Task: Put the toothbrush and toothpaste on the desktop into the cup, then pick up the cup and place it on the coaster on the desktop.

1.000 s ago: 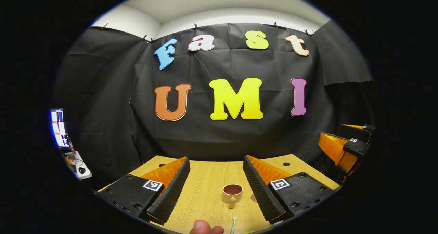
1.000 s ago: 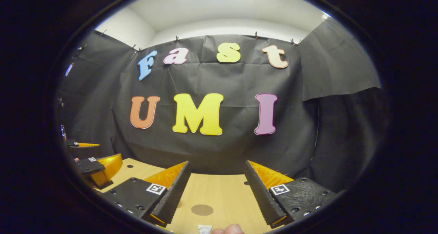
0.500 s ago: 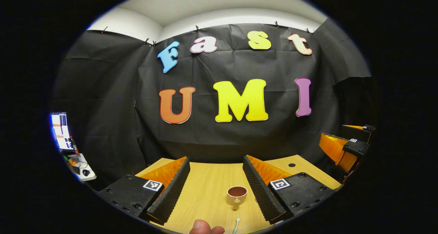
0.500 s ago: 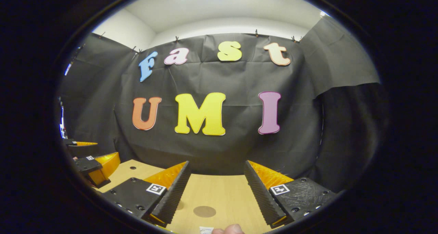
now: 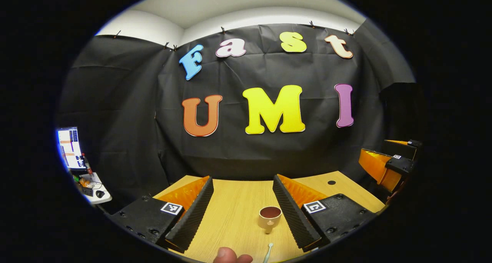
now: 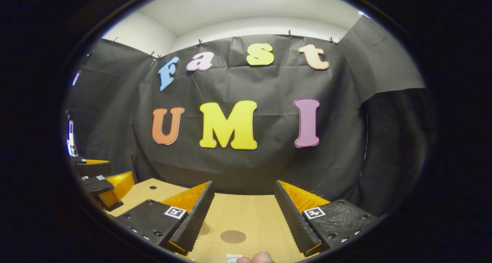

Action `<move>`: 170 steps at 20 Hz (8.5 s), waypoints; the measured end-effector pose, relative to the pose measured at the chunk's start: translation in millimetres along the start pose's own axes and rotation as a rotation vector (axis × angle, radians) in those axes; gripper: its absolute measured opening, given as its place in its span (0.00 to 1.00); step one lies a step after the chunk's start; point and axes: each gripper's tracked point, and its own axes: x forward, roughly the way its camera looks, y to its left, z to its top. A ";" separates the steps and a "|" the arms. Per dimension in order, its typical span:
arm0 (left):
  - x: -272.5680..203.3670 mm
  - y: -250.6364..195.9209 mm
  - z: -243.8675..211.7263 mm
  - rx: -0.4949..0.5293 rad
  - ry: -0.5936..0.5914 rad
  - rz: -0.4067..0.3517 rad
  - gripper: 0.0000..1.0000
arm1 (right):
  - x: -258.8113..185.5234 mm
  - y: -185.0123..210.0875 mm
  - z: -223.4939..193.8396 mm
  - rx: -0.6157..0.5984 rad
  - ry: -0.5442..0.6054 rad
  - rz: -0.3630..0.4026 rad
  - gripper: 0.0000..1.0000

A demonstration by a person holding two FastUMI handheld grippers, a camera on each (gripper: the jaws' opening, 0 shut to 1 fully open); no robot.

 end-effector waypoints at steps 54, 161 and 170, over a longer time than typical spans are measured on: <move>-126.6 -80.4 -344.7 -0.010 1.725 -0.257 0.27 | -66.6 -2.6 -269.9 0.034 1.017 0.096 0.94; 4.7 120.1 -50.1 -0.129 0.224 0.193 0.99 | 109.1 -1.4 -168.6 0.030 0.511 0.321 0.18; -36.3 156.5 -33.0 -0.143 0.206 0.337 0.98 | 133.7 67.2 -212.7 -0.034 0.455 0.360 0.22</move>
